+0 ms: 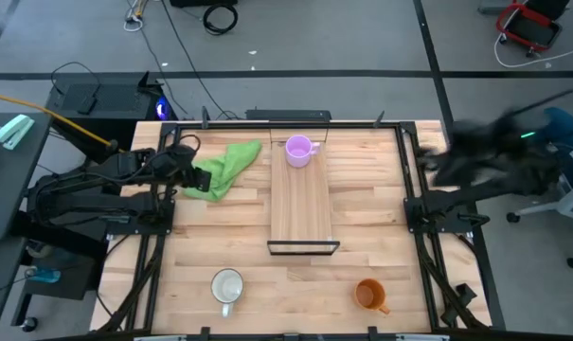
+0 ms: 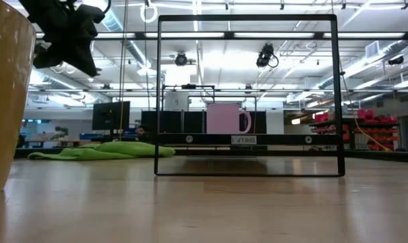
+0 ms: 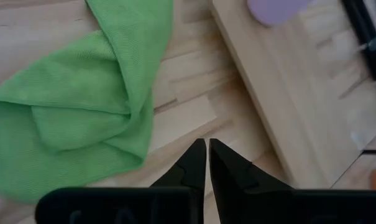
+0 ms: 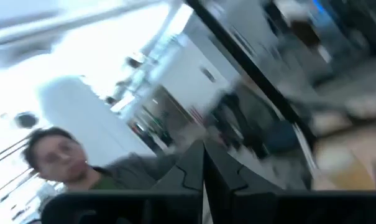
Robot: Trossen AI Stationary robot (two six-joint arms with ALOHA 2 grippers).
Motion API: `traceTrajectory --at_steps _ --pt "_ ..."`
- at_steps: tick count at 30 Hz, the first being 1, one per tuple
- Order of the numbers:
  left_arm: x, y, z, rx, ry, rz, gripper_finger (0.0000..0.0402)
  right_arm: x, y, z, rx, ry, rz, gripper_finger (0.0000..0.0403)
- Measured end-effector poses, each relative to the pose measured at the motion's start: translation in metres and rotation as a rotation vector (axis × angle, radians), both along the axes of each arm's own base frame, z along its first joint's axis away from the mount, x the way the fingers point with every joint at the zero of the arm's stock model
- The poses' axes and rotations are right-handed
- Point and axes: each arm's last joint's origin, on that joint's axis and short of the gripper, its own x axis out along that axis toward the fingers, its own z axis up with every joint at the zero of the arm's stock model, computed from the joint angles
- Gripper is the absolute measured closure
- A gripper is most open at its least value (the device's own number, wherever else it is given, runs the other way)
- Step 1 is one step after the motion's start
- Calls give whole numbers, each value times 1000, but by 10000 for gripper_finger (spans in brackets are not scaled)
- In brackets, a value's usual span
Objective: Stack small to large cups/mugs on shelf
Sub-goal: Put the orange mug on the shelf
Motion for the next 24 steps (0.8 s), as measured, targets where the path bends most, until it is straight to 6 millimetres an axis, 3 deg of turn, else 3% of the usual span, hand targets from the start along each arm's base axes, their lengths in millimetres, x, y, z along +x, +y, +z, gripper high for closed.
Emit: traceTrajectory --at_steps 6,9,12,16,24 --pt "1 0 1 -30 -35 44 381 -62 -3 71 -112 -376 -46 391" --pt "1 0 1 -40 -42 57 377 -86 -5 93 -195 -540 -118 391" --pt "1 0 1 -42 -44 60 374 -98 -8 102 -250 -597 -278 393" --pt "1 0 1 -50 -48 70 373 -81 -10 90 -291 -419 -436 394" --pt "1 0 1 -38 -40 54 380 -11 -10 38 -220 65 -315 391"
